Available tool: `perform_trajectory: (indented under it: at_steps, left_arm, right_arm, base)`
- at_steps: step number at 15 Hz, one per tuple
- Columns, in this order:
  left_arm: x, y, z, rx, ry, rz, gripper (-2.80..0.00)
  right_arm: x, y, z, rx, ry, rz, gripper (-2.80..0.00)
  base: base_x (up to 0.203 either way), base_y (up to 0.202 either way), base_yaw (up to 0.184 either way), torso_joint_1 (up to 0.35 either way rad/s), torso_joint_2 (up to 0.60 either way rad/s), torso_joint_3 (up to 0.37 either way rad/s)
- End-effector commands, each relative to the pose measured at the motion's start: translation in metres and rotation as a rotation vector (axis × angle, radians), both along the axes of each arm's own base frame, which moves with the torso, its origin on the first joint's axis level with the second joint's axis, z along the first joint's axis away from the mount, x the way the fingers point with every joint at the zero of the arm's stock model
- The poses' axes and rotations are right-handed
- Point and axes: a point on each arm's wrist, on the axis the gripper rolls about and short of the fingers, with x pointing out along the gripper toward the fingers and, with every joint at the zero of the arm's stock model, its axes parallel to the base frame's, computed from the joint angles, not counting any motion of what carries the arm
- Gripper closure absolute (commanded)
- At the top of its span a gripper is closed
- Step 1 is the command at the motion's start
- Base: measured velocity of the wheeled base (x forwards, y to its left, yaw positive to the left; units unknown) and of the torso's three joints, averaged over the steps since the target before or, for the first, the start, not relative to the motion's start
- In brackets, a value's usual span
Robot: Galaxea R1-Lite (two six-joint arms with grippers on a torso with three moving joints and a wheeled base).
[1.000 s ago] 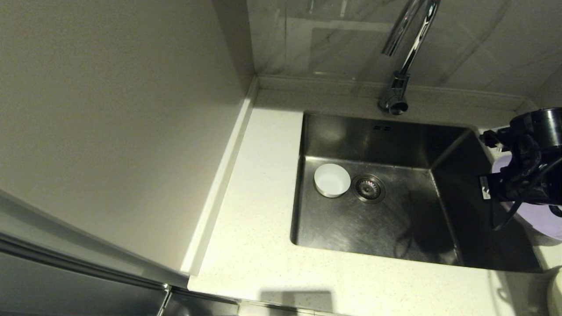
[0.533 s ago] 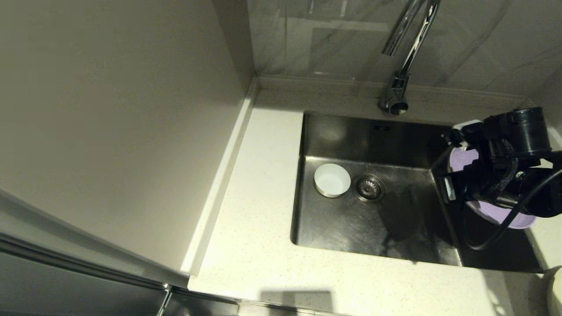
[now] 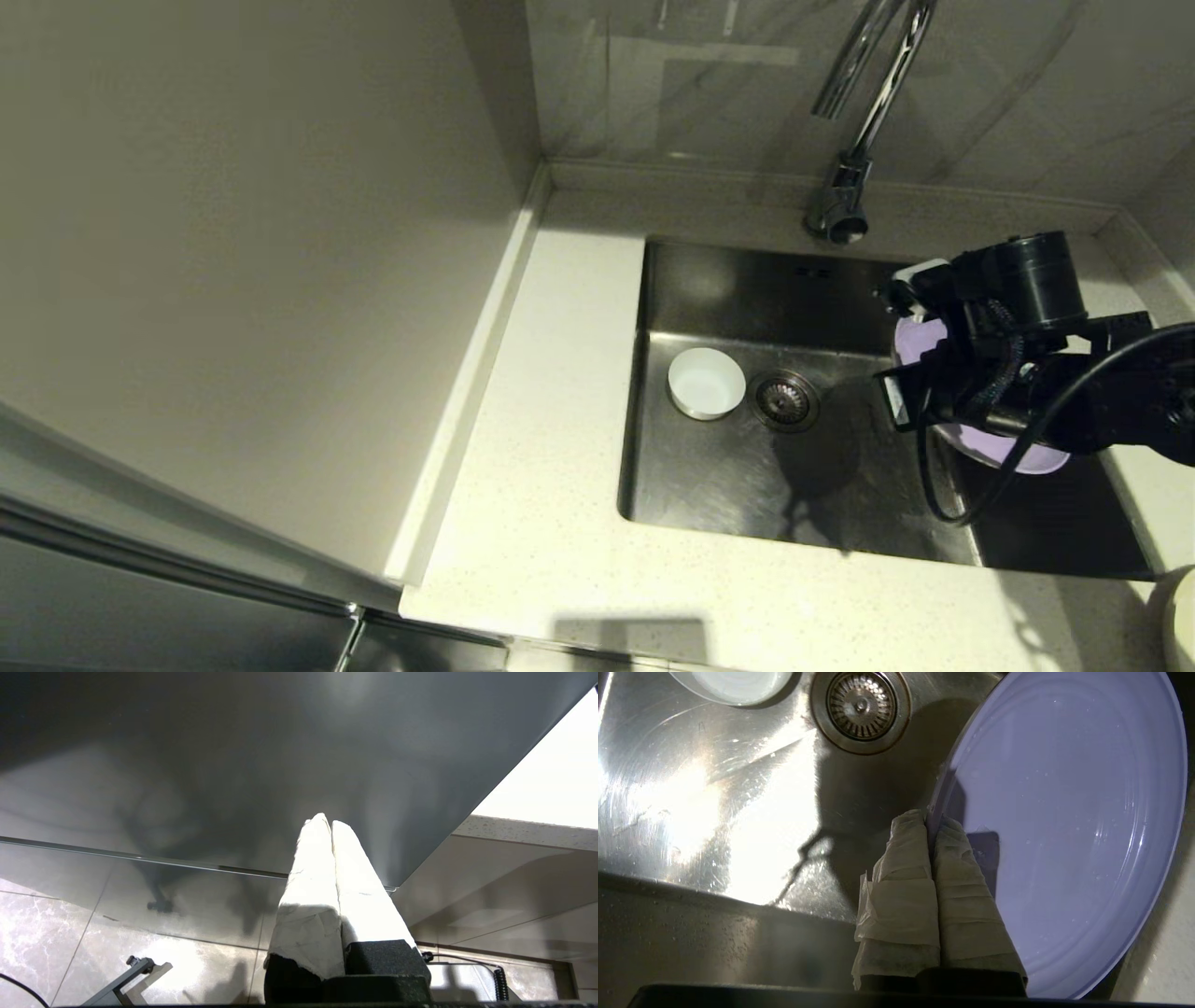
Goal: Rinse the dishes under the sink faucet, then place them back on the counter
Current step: Put a plate into the sink
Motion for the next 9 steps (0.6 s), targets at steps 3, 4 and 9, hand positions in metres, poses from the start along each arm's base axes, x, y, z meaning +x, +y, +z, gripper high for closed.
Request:
perform_trajectory:
  at_steps: [3, 4, 9]
  left_arm:
    - [0.0, 0.0, 0.0, 0.0, -0.002, 0.0, 0.0]
    - [0.0, 0.0, 0.0, 0.0, -0.002, 0.0, 0.0]
    - [0.0, 0.0, 0.0, 0.0, -0.002, 0.0, 0.0]
  right_arm:
    - [0.031, 0.008, -0.029, -0.022, 0.074, -0.011, 0.0]
    - [0.039, 0.008, -0.035, -0.025, 0.086, -0.019, 0.0]
    - [0.1, 0.017, -0.072, -0.025, 0.086, -0.042, 0.0]
  base:
    - [0.0, 0.0, 0.0, 0.0, 0.0, 0.0]
    - [0.0, 0.0, 0.0, 0.0, 0.0, 0.0]
    - [0.0, 0.0, 0.0, 0.0, 0.0, 0.0]
